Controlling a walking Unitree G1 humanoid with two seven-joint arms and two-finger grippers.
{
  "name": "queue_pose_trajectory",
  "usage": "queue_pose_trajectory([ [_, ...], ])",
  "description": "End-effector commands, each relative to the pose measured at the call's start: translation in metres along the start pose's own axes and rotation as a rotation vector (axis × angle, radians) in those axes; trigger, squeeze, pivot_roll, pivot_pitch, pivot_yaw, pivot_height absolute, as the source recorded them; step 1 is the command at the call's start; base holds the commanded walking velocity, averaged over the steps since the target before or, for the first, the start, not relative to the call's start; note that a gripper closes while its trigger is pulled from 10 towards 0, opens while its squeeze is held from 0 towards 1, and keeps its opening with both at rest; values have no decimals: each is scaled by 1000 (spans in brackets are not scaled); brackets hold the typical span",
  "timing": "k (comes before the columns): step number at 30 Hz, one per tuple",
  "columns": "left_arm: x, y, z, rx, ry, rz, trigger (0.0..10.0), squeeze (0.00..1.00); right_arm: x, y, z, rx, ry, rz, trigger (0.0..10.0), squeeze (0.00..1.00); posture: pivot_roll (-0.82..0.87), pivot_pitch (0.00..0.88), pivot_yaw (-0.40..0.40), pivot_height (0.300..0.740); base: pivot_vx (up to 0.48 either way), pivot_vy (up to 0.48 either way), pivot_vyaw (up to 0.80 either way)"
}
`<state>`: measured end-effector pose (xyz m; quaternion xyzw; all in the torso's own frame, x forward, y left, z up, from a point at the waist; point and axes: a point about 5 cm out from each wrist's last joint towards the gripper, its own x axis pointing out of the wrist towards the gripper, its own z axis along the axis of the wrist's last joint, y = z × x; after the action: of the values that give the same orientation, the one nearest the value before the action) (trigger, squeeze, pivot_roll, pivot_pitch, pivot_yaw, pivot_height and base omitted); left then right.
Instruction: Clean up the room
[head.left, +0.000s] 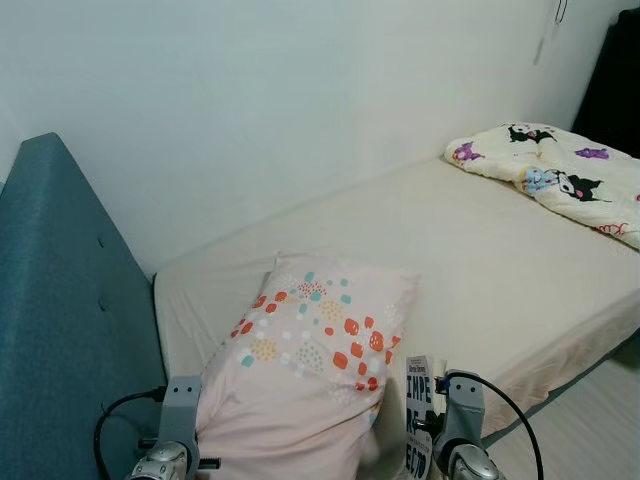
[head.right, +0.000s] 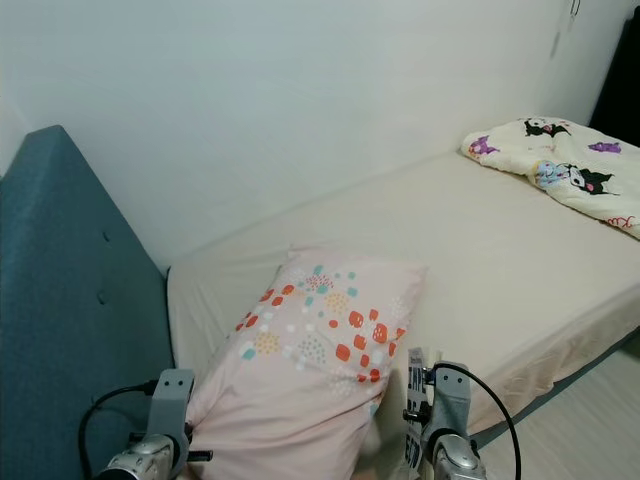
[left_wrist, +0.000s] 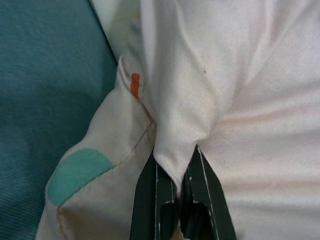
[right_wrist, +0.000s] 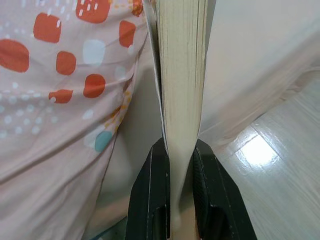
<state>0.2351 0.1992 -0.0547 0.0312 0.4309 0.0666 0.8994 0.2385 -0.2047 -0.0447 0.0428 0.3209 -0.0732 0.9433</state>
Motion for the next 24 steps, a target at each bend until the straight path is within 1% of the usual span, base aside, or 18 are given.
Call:
queue_pose_trajectory([
  [1, -1, 12, -8, 16, 36, 30, 10000, 0, 1, 4, 3, -6, -17, 7, 10000, 0, -201, 0, 120, 740, 0, -472, 0],
  [6, -1, 13, -9, 1, 45, 43, 10000, 0, 1, 5, 3, -2, -18, 11, 10000, 0, -201, 0, 118, 740, 0, -475, 0],
  [8, -1, 13, -10, -7, 46, 52, 10000, 0, 1, 6, 3, -1, -21, 15, 10000, 0, -201, 0, 117, 740, 0, 0, 0],
  [10, -1, 12, -8, -21, 43, 53, 10000, 0, 2, 10, 7, 7, -38, 51, 10000, 0, -201, 0, 116, 740, 0, 0, 0],
  [12, -1, 12, -8, -21, 43, 53, 10000, 0, 2, 10, 7, 7, -38, 51, 10000, 0, -201, 0, 116, 740, 0, 0, 0],
  [13, -1, 12, -8, -22, 42, 53, 10000, 0, 2, 11, 8, 13, -46, 64, 10000, 0, -202, 0, 116, 740, 0, 0, 463],
  [17, -1, 11, -7, -19, 43, 51, 10000, 0, 3, 16, 10, -16, -47, 105, 10000, 0, -204, 0, 113, 740, 0, 0, 800],
  [24, 0, 9, -6, -8, 46, 43, 10000, 0, 2, 17, 9, -14, -40, 112, 10000, 0, -206, 0, 114, 740, 0, 0, 800],
])
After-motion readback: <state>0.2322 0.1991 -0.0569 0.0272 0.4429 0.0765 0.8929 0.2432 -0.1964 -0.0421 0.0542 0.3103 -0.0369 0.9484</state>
